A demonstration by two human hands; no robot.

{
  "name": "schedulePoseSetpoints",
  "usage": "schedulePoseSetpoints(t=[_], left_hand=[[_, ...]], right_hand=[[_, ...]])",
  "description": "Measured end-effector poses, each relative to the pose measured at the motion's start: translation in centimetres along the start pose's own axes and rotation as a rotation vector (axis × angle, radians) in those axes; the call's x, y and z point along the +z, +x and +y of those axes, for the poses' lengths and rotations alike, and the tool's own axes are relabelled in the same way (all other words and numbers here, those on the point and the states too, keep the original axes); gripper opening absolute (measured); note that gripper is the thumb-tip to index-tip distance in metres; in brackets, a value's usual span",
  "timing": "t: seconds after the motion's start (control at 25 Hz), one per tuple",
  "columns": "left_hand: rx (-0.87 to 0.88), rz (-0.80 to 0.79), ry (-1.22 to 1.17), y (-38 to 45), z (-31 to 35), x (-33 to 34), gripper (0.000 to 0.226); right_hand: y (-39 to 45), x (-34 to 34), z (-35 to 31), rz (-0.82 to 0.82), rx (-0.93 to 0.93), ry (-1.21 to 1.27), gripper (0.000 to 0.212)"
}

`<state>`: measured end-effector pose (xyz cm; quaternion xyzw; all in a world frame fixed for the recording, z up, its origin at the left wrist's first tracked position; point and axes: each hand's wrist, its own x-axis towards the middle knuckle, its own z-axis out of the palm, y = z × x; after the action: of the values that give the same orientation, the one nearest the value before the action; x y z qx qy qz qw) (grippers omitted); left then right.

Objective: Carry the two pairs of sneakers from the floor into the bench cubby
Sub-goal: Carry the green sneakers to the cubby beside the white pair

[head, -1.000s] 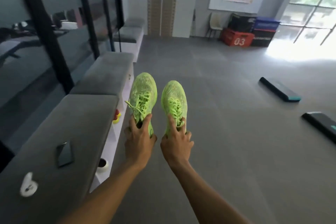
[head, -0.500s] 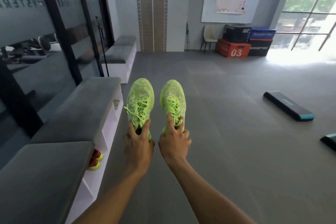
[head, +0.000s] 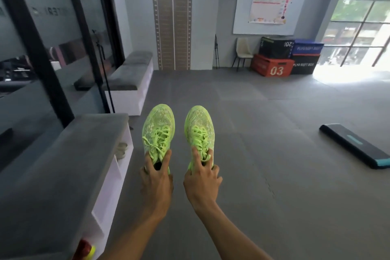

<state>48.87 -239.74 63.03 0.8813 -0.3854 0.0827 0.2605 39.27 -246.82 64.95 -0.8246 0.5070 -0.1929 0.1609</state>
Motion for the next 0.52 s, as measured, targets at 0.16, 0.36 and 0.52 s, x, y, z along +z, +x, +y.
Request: schedulePoseSetpoints(t=[0.16, 0.36, 0.52], left_hand=[[0.072, -0.014, 0.023, 12.7, 0.9, 5.6, 0.081], [0.049, -0.027, -0.006, 29.3, 3.6, 14.9, 0.082], [-0.042, -0.047, -0.032, 40.3, 4.3, 20.6, 0.083]], right_hand=[[13.8, 3.3, -0.3, 0.013, 0.034, -0.013, 0.076], [32.8, 7.1, -0.4, 0.044, 0.04, 0.007, 0.076], [45.7, 10.3, -2.0, -0.023, 0.01, -0.013, 0.077]])
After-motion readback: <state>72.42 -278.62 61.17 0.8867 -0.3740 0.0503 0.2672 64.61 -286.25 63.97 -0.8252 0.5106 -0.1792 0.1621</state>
